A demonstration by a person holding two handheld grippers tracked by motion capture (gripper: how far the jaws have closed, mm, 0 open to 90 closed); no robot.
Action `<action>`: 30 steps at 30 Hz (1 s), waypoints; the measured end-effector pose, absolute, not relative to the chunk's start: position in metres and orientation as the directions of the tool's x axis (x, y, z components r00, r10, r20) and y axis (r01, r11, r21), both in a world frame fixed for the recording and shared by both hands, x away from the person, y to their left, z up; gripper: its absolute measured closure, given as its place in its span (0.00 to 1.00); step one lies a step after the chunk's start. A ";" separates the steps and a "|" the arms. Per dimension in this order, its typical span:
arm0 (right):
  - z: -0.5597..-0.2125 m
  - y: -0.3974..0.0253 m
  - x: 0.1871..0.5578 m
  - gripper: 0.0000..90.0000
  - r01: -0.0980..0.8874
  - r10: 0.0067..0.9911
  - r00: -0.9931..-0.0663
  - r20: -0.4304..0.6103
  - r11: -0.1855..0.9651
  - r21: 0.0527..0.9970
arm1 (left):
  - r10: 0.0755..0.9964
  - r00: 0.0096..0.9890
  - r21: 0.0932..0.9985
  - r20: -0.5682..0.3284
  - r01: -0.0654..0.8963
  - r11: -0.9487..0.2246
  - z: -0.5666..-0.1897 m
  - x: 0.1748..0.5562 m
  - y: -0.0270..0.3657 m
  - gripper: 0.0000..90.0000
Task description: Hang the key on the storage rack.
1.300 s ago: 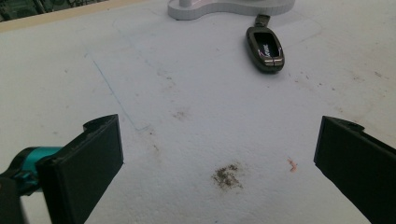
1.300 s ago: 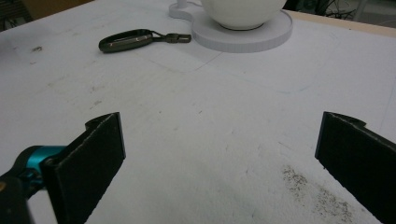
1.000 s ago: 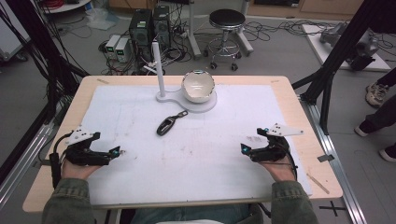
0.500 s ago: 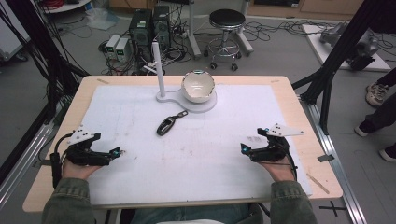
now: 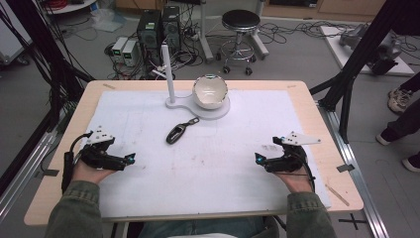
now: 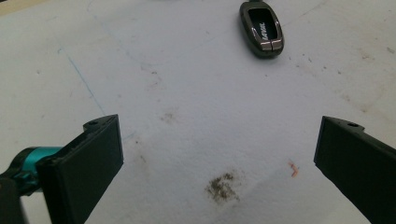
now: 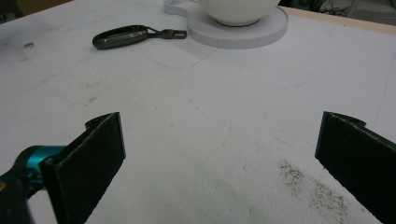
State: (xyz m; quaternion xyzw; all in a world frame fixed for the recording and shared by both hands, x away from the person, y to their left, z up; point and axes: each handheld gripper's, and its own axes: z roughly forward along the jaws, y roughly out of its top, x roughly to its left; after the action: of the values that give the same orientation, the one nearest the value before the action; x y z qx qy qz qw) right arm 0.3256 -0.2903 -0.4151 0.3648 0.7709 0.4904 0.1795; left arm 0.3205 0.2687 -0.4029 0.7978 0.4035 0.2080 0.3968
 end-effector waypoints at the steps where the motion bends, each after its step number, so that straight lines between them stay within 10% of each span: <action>1: -0.415 -0.291 0.325 0.01 0.386 0.739 -0.669 0.081 0.252 0.887 | 0.809 0.588 0.801 0.012 0.479 -0.359 -0.403 0.321 0.269 0.02; 30: -0.415 -0.292 0.326 0.01 0.383 0.742 -0.666 0.081 0.247 0.890 | 0.761 0.648 0.728 0.039 0.503 -0.466 -0.375 0.361 0.237 0.02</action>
State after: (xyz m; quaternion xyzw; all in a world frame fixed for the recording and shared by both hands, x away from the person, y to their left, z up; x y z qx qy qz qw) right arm 0.3260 -0.2919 -0.4146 0.3659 0.7682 0.4927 0.1820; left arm 0.3609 0.2369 -0.3754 0.8364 0.3778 0.1826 0.3526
